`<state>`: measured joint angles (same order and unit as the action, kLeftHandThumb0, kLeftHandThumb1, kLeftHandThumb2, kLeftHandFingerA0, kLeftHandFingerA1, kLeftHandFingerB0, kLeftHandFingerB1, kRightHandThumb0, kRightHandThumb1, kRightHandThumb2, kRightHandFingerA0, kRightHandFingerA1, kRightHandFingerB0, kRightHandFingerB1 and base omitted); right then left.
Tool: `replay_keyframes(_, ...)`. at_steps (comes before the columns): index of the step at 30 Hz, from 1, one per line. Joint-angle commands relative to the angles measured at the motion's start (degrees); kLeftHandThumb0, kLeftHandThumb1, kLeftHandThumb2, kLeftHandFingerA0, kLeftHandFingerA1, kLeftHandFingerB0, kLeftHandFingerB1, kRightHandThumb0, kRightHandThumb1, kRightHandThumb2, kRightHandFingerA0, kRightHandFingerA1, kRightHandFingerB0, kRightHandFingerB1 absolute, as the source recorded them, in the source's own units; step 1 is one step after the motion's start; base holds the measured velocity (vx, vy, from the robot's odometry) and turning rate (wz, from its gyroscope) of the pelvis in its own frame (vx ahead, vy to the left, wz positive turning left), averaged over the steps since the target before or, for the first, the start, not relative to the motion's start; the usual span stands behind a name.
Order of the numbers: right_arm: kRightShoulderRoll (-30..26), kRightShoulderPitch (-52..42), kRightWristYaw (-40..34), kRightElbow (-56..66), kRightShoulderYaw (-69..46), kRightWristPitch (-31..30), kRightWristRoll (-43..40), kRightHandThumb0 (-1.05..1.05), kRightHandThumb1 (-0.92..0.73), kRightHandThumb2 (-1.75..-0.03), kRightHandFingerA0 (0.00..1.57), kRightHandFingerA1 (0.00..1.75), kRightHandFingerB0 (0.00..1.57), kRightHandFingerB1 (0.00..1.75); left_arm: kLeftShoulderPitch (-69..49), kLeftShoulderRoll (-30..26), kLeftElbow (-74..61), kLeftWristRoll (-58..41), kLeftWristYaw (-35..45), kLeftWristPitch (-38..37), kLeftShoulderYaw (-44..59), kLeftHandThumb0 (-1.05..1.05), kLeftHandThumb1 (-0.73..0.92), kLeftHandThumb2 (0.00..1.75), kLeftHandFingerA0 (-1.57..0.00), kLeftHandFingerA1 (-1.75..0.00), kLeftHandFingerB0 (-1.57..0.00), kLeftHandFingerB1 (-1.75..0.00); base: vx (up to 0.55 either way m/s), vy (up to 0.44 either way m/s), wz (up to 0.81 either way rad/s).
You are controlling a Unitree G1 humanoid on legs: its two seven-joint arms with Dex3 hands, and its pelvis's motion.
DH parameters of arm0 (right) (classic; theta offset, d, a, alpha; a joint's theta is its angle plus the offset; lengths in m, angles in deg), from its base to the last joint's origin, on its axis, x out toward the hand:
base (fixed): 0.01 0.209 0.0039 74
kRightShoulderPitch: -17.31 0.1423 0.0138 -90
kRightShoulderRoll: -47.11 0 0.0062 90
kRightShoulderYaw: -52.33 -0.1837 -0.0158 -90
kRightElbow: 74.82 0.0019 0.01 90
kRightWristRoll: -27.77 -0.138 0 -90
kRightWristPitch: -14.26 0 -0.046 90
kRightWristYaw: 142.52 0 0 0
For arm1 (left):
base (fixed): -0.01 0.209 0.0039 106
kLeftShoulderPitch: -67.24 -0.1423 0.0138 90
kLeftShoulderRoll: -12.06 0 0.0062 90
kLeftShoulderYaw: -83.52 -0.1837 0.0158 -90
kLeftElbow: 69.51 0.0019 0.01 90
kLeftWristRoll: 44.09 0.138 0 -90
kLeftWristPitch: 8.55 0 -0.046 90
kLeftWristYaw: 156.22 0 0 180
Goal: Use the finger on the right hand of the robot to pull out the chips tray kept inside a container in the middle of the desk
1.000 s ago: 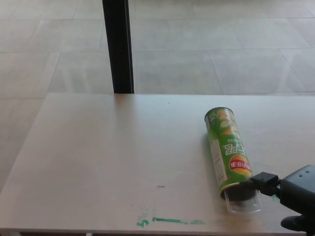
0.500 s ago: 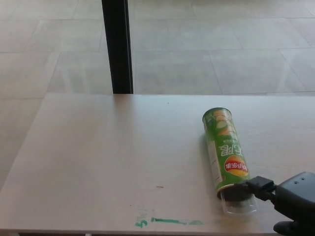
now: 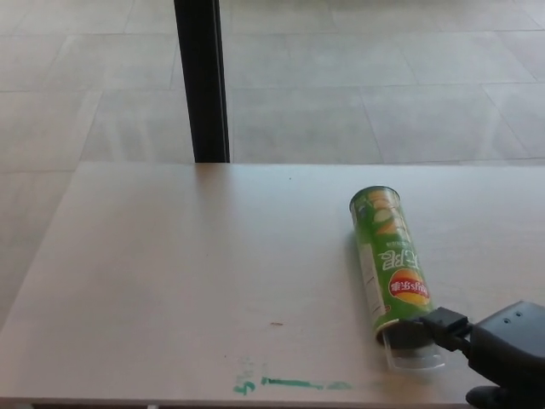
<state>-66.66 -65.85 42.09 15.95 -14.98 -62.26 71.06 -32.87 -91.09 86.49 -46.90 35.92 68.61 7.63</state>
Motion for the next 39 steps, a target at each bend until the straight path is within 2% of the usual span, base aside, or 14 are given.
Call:
replay_keyframes(1,-1.21,-3.59,3.14,-1.68,2.59,0.27,3.78,-0.23,-0.56,-0.59,0.89,1.47,0.45,0.39,-0.01,-0.47,0.08,0.77,-1.26,-0.48,-0.58,-0.39,0.75,0.62,-0.55,-0.54,-0.52,-0.42,0.0,0.0,0.0)
replay_keyframes(10,-2.55,-4.89,3.15,-1.31,1.98,1.31,2.92,-0.23,-0.58,-0.59,0.88,1.48,0.44,0.39,-0.7,-1.07,-1.17,0.07,-0.88,-0.13,0.0,-0.39,0.75,0.63,-0.52,-0.5,-0.5,-0.42,0.0,0.0,0.01)
replay_keyframes(12,-3.0,-6.05,4.33,-0.03,1.57,-0.09,3.22,-0.25,-0.58,-0.6,0.85,1.46,0.43,0.39,-1.35,-0.87,-1.06,0.28,-1.2,-0.55,-0.12,-0.39,0.75,0.62,-0.56,-0.53,-0.51,-0.42,0.0,0.0,0.0)
replay_keyframes(21,-2.96,-5.67,2.3,-2.24,0.35,1.09,3.27,-0.23,-0.56,-0.6,0.87,1.45,0.44,0.4,-0.35,-1.03,1.11,0.04,-0.49,-1.12,0.08,-0.39,0.75,0.62,-0.53,-0.49,-0.5,-0.41,0.0,0.0,0.0)
replay_keyframes(26,-2.24,-5.52,1.97,-3.21,-0.33,0.53,2.63,-0.22,-0.54,-0.58,0.88,1.41,0.45,0.41,-1.2,-1.06,-0.36,0.01,-0.63,-1.19,0.05,-0.4,0.75,0.62,-0.54,-0.54,-0.5,-0.41,0.0,0.0,0.0)
replay_keyframes(28,-2.45,-4.59,3.29,-3.41,-0.62,0.44,2.14,-0.23,-0.57,-0.6,0.85,1.45,0.42,0.4,-0.92,-1.06,0.15,0.23,-0.95,-1.19,-0.05,-0.4,0.74,0.62,-0.54,-0.5,-0.53,-0.43,0.0,0.0,0.0)
replay_keyframes(33,-2.01,-3.73,4.94,-3.3,-1.64,0.4,0.08,-0.24,-0.58,-0.62,0.84,1.5,0.41,0.41,-1.73,-0.8,-1.37,0.24,-0.99,-0.92,-0.19,-0.4,0.75,0.62,-0.55,-0.55,-0.51,-0.42,0.0,0.0,0.0)
replay_keyframes(38,-1.28,-5.72,6.25,-0.69,-3.34,-0.35,-1.89,-0.25,-0.59,-0.6,0.87,1.42,0.41,0.4,-1.16,-0.76,0.41,0.72,-2.04,-1.0,-0.43,-0.39,0.74,0.62,-0.57,-0.59,-0.52,-0.42,0.0,0.0,0.0)
replay_keyframes(39,-0.99,-7.27,7.18,0.62,-3.88,-1.66,-2.52,-0.24,-0.58,-0.59,0.86,1.4,0.43,0.4,-0.76,-0.83,1.4,0.68,-1.67,-1.13,-0.41,-0.4,0.74,0.62,-0.55,-0.55,-0.53,-0.42,0.0,0.0,0.0)
